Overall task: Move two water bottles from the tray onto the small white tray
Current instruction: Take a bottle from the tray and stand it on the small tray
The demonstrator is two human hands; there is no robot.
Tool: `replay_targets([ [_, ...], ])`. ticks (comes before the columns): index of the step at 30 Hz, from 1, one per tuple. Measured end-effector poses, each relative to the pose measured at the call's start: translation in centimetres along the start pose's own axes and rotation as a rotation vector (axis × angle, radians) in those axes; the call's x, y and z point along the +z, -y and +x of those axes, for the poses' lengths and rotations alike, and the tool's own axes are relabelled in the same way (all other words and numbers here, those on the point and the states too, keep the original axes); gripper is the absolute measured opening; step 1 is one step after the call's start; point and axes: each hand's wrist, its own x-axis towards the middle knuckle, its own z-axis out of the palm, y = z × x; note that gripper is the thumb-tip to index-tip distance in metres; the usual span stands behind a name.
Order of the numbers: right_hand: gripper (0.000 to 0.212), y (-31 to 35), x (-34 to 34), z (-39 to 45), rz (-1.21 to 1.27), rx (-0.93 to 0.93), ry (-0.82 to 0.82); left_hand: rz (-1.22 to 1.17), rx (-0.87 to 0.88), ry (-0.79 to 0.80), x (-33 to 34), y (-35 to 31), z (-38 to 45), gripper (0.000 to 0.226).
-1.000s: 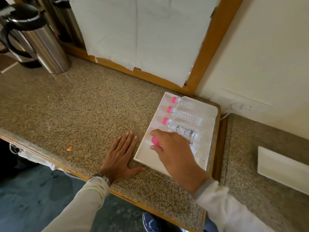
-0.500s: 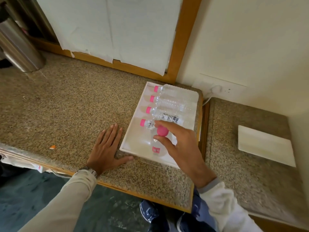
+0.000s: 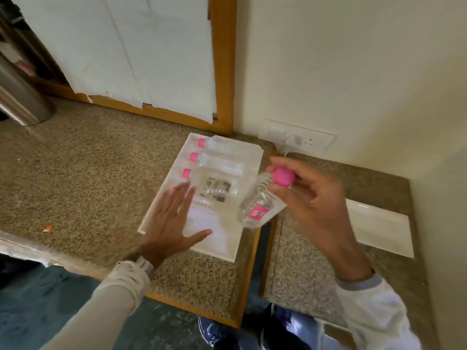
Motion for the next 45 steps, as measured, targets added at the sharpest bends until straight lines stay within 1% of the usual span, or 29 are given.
replay_targets([
  [2,0.042,-0.9,-3.3,0.0,-0.059,0.003,-0.009,-0.070,0.026,-0.002,1.0,-4.7,2.0,0.111],
  [5,0.040,-3.1,-8.0,-0.5,-0.139,0.029,-0.064,-0.169,0.094,0.016,3.2,-12.4,5.4,0.111],
  [6,0.039,-3.8,-8.6,-0.7,-0.159,0.042,-0.076,-0.183,0.113,0.020,3.9,-14.2,6.1,0.112],
  [10,0.037,-7.3,-12.5,-1.6,-0.218,0.091,-0.156,-0.158,0.172,0.077,8.2,-20.9,9.4,0.115],
  [13,0.036,-9.5,-15.0,-2.0,-0.256,0.088,-0.258,-0.113,0.183,0.150,11.5,-23.6,11.1,0.115],
  [16,0.033,-11.2,-16.8,-1.8,-0.297,0.064,-0.315,-0.111,0.185,0.216,14.5,-24.8,12.0,0.114],
  [18,0.033,-12.2,-17.4,-1.6,-0.299,0.077,-0.317,-0.118,0.178,0.247,16.2,-25.1,11.9,0.112],
  [21,0.032,-13.8,-17.8,-1.4,-0.276,0.108,-0.298,-0.089,0.176,0.227,17.9,-25.2,11.4,0.107],
  [24,0.032,-15.3,-17.9,-1.5,-0.270,0.145,-0.270,-0.115,0.176,0.177,18.3,-25.2,11.3,0.105],
  [27,0.028,-16.0,-17.8,-1.7,-0.264,0.168,-0.251,-0.124,0.177,0.152,18.2,-25.2,11.4,0.104],
  [32,0.029,-15.8,-17.7,-1.8,-0.263,0.179,-0.232,-0.118,0.174,0.155,18.1,-25.3,11.3,0.105],
  [38,0.028,-15.1,-18.1,-1.6,-0.326,0.201,-0.215,-0.093,0.165,0.237,17.5,-25.4,11.5,0.105],
  [42,0.027,-14.3,-18.1,-1.1,-0.385,0.204,-0.167,-0.057,0.169,0.299,16.2,-25.1,12.1,0.109],
  [45,0.029,-13.7,-17.8,-0.7,-0.458,0.219,-0.147,-0.122,0.144,0.345,14.5,-25.0,12.4,0.108],
])
